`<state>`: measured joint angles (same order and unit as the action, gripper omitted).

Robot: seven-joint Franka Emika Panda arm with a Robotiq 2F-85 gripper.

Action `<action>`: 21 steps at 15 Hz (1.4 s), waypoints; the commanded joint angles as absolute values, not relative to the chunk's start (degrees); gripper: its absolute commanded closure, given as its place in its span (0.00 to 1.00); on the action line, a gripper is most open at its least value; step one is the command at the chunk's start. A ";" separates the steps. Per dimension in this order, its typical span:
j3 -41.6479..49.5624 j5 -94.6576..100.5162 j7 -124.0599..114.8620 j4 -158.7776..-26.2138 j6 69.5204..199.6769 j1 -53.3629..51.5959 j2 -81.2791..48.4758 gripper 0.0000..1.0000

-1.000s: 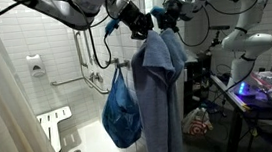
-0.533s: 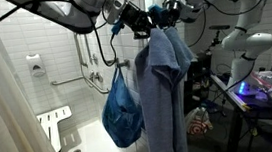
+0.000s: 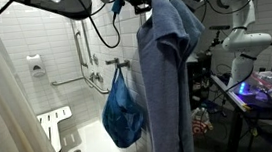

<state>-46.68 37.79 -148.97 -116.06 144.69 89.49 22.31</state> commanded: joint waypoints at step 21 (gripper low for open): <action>-53.56 -1.79 -147.38 -112.69 156.82 124.02 53.04 0.99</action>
